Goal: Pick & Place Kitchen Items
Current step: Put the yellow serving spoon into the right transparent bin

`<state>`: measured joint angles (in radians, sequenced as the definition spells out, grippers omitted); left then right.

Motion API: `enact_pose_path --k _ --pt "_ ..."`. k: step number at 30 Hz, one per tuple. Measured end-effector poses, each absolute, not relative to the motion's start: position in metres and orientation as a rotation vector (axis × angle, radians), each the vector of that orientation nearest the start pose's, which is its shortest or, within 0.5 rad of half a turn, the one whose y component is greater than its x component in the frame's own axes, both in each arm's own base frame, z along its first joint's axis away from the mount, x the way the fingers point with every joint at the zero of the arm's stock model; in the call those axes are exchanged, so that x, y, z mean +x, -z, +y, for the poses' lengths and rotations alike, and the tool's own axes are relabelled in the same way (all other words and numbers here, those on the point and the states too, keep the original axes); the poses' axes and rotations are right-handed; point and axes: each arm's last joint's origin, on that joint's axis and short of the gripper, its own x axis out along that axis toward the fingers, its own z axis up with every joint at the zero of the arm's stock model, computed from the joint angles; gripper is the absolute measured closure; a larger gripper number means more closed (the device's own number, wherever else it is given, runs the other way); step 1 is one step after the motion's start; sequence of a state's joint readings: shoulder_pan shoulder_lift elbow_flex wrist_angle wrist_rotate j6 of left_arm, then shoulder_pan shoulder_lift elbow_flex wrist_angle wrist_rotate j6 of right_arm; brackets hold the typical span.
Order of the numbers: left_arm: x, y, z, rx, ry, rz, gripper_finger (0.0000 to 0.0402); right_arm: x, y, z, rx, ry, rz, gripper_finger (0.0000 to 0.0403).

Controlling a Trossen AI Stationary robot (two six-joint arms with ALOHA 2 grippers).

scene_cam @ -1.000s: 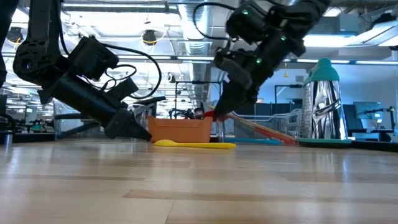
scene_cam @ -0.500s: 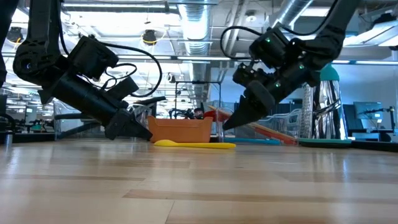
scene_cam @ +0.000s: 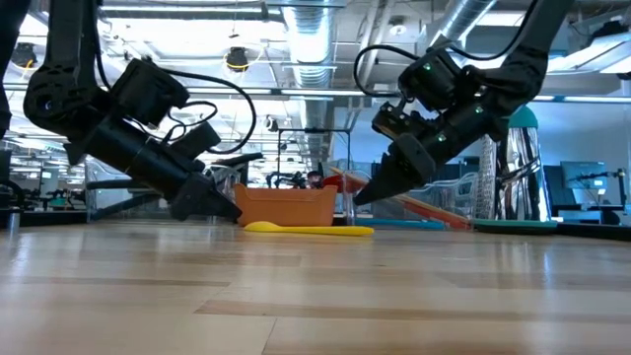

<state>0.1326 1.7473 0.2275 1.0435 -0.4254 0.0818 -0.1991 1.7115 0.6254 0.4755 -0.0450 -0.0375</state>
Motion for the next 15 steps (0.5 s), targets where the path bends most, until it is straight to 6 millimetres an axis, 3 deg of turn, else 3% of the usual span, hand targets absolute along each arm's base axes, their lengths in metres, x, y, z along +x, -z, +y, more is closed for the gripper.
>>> enact_pose_path --k 4,15 --pt "0.2186 -0.0793 0.0445 0.138 -0.548 0.491 0.0399 0.2986 -0.1237 -0.0647 0.102 0.177 0.568 0.0403" --pt "0.219 -0.0799 0.0444 0.133 -0.547 0.483 0.0399 0.2978 -0.1233 -0.0667 0.044 0.162 0.58 0.0403"
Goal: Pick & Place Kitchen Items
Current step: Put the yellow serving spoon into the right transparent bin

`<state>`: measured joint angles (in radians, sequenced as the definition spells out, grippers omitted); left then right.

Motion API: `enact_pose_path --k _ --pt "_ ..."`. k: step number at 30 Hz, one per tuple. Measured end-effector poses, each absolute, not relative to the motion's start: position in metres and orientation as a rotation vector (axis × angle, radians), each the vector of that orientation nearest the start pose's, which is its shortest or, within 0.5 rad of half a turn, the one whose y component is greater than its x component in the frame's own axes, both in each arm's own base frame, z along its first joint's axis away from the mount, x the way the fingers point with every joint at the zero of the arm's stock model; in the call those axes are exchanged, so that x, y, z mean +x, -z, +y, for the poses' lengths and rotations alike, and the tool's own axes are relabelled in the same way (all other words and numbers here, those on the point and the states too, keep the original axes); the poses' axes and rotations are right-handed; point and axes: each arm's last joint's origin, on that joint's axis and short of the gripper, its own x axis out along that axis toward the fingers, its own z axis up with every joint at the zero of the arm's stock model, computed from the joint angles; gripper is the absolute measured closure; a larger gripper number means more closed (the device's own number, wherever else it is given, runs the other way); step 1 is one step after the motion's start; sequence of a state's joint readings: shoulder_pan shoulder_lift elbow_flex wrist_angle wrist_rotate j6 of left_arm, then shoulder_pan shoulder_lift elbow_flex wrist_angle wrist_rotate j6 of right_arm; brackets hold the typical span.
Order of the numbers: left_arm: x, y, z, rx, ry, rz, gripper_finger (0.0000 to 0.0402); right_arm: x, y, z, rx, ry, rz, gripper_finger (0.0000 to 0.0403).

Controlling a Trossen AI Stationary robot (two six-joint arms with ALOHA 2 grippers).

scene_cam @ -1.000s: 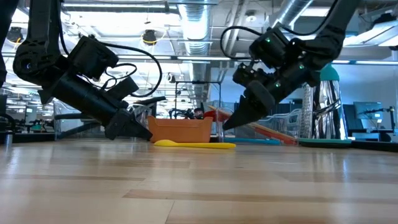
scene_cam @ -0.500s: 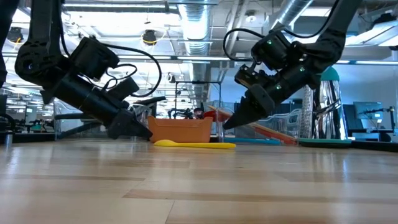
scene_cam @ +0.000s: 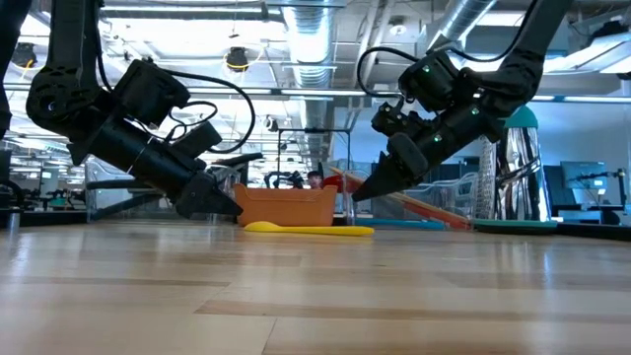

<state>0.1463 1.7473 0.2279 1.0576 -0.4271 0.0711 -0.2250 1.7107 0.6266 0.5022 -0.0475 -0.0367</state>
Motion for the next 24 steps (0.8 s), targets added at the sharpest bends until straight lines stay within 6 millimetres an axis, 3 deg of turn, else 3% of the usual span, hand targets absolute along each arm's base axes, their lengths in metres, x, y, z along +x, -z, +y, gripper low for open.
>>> enact_pose_path --k 10,17,24 --pt "0.219 -0.08 0.044 0.133 -0.545 0.482 0.0399 0.298 -0.123 -0.066 0.051 0.16 0.58 0.0403" --pt "0.219 -0.08 0.044 0.133 -0.543 0.481 0.0399 0.296 -0.118 -0.057 0.177 0.17 0.644 0.0403" --pt "0.219 -0.08 0.044 0.132 -0.542 0.479 0.0399 0.296 -0.116 -0.048 0.181 0.147 0.667 0.0403"
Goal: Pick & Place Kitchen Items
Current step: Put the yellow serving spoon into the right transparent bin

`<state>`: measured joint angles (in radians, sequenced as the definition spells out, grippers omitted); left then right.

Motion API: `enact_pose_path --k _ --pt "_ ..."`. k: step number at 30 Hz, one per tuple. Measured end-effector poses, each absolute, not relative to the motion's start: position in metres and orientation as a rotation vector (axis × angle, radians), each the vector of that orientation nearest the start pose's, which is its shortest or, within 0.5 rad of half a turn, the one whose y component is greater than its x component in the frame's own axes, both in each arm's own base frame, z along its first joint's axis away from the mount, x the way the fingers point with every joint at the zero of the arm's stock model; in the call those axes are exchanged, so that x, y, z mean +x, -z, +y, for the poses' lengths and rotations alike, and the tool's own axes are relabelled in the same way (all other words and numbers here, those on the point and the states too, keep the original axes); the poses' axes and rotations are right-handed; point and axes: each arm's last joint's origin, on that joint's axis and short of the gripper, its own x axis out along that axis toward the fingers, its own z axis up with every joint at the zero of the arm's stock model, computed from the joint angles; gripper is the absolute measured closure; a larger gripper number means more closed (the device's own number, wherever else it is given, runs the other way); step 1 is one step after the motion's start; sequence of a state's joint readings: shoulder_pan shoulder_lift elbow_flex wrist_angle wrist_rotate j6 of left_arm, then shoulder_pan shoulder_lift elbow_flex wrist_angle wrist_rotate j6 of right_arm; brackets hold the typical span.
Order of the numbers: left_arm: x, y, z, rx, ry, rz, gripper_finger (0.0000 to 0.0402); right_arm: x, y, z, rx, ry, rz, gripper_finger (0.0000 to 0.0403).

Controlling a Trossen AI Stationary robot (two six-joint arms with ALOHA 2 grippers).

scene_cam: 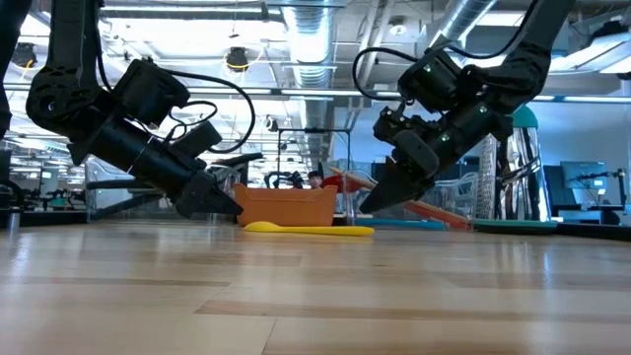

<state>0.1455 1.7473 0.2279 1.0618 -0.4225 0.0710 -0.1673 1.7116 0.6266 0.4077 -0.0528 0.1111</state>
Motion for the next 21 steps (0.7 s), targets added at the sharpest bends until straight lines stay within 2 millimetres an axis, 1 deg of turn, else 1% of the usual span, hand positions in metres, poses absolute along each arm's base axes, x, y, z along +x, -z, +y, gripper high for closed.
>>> enact_pose_path --k 5,21 --pt "0.2194 -0.0804 0.0442 0.131 -0.542 0.476 0.0399 0.2933 -0.1101 -0.0498 0.215 0.168 0.713 0.0403" --pt "0.2193 -0.0805 0.0443 0.132 -0.547 0.476 0.0399 0.2974 -0.115 -0.0507 0.205 0.214 0.645 0.0403"
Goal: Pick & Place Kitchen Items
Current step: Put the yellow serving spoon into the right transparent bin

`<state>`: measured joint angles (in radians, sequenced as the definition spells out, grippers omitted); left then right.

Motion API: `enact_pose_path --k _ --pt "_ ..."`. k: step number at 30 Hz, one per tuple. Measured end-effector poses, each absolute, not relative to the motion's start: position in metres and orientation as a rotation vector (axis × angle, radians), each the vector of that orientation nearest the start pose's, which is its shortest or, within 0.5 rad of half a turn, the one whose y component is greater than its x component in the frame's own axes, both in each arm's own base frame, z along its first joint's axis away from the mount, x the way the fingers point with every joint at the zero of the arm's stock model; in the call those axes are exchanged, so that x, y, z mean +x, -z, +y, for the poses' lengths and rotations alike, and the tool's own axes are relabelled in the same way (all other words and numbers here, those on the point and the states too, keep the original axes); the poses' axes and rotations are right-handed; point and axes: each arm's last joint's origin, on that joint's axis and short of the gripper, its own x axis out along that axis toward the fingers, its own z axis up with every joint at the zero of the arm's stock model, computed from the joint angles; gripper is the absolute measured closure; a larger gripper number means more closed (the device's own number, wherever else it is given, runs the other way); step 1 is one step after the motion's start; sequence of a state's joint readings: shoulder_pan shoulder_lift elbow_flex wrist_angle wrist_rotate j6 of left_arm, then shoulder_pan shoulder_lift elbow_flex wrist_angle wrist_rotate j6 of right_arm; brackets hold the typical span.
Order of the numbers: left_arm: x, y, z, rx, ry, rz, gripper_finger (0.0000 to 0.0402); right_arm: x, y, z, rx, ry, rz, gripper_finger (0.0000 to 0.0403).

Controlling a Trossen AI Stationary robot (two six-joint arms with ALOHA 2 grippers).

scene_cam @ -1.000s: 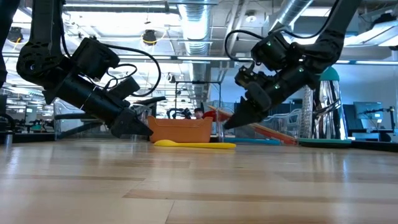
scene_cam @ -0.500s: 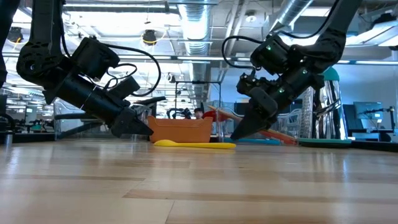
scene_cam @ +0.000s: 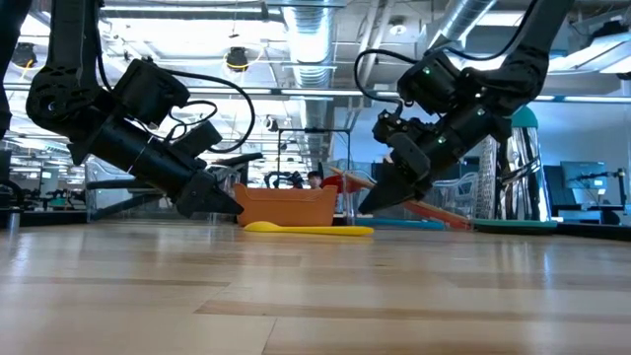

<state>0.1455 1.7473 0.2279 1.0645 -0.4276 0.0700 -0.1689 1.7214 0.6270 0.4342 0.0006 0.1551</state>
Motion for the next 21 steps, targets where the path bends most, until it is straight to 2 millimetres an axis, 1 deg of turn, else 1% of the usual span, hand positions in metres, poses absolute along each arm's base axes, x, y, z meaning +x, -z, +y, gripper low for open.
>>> enact_pose_path --k 3,14,21 --pt "0.219 -0.08 0.044 0.132 -0.547 0.476 0.0399 0.299 -0.116 -0.049 0.191 0.262 0.623 0.0403" --pt "0.219 -0.08 0.044 0.127 -0.547 0.475 0.0399 0.301 -0.117 -0.036 0.191 0.305 0.603 0.0403" --pt "0.219 -0.08 0.044 0.103 -0.551 0.468 0.0399 0.301 -0.117 -0.037 0.212 0.38 0.589 0.0403"
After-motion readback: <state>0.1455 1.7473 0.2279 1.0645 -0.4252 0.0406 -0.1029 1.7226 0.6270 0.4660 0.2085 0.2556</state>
